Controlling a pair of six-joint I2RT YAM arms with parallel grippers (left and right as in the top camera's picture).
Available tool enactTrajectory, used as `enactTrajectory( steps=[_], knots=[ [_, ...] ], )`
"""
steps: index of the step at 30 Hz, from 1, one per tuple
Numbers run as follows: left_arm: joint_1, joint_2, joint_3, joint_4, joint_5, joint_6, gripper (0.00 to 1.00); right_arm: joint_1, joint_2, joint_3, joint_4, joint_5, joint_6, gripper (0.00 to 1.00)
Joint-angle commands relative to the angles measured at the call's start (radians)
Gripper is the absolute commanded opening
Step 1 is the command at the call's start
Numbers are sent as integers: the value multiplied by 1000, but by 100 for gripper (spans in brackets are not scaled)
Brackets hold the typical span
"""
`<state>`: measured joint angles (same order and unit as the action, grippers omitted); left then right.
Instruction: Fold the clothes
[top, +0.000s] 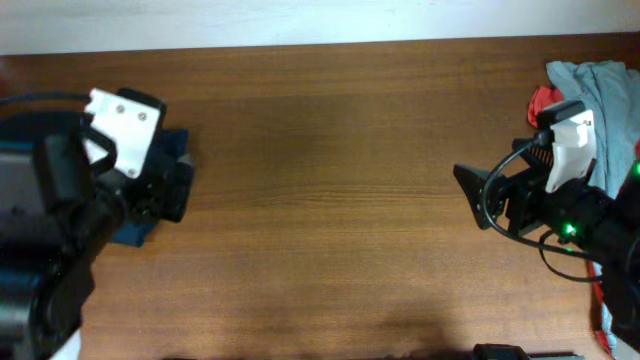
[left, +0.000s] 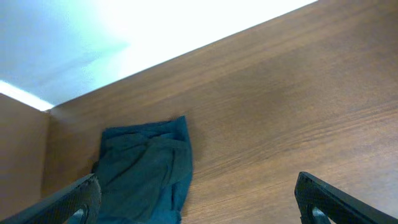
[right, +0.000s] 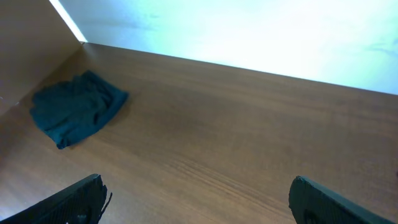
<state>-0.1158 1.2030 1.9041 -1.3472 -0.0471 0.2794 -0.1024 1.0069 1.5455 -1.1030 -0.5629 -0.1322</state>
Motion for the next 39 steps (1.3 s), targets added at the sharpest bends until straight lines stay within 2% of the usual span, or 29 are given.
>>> enactTrajectory(
  steps=[1, 12, 21, 28, 33, 36, 39],
  knots=[
    [-4, -10, 8, -2, -36, -18, 99, -3, 8, -1, -2, -2, -6, 99],
    [-4, -8, 8, -46, -36, -18, 99, 49, 69, -3, -1, -2, -6, 99],
    [-4, -8, 8, -182, -36, -18, 99, 56, -60, -3, -1, -2, -6, 99],
    [-4, -8, 8, -215, -36, -18, 99, 55, -197, -37, -4, -2, -6, 99],
    [-4, -8, 8, -215, -36, -18, 99, 50, -309, -174, -5, -1, -7, 99],
    [-4, -8, 8, -215, -36, -18, 100, 16, -422, -348, 78, 154, -101, 99],
    [-4, -8, 8, -215, -36, -18, 99, 9, -539, -561, 199, 279, -100, 99]
  ],
)
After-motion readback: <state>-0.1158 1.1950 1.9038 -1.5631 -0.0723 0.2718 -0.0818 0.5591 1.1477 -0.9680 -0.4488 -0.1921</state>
